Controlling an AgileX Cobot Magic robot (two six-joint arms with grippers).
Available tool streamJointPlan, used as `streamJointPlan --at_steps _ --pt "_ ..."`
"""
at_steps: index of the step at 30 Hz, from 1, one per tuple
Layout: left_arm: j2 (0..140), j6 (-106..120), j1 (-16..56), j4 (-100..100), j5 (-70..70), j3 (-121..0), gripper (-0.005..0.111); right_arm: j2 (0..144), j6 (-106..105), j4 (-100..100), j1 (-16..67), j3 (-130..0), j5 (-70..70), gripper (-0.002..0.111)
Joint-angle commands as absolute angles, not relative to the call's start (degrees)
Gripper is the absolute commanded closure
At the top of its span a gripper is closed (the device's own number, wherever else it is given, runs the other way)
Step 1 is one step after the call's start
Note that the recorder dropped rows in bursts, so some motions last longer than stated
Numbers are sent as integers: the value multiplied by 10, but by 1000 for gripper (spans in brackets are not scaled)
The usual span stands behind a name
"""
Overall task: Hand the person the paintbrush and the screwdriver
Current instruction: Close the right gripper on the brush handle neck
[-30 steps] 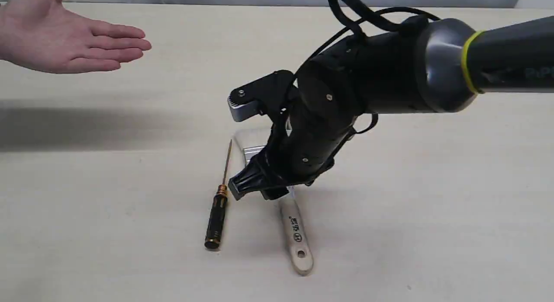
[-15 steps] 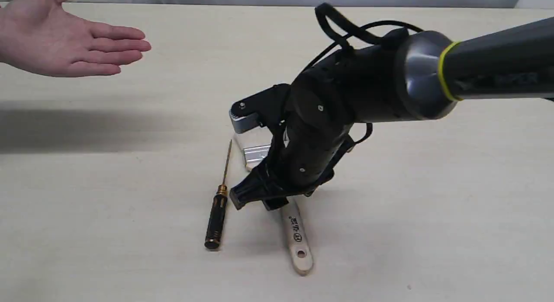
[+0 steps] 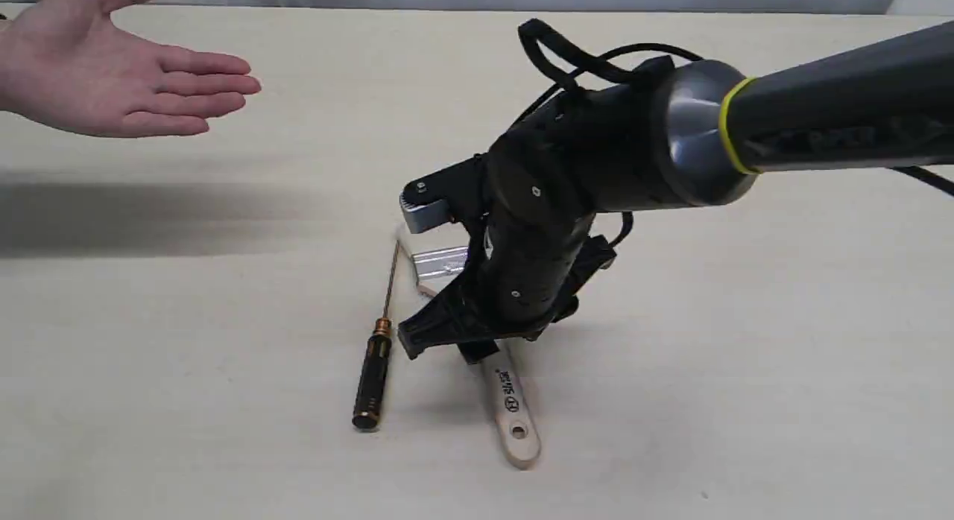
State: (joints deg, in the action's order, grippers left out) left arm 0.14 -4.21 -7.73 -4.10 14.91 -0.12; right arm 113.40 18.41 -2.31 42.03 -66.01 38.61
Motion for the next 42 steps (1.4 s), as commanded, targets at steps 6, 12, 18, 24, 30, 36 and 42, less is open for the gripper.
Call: streamJointPlan --at_steps 6,12,18,24,30,36,42 --pt "0 -43 -72 -38 144 0 107 1134 247 -79 421 -660 401 62" --pt "0 -43 -72 -38 144 0 107 1134 241 -79 421 -660 372 62" --pt "0 -43 -72 -38 144 0 107 1148 238 -79 421 -660 366 62" --pt "0 -43 -72 -38 144 0 107 1164 238 -79 421 -660 354 62" --pt "0 -43 -72 -38 144 0 107 1164 238 -79 421 -660 357 62" --pt "0 -43 -72 -41 142 0 107 1164 238 -83 421 -660 366 87" --pt "0 -43 -72 -41 142 0 107 1164 236 -91 421 -660 372 104"
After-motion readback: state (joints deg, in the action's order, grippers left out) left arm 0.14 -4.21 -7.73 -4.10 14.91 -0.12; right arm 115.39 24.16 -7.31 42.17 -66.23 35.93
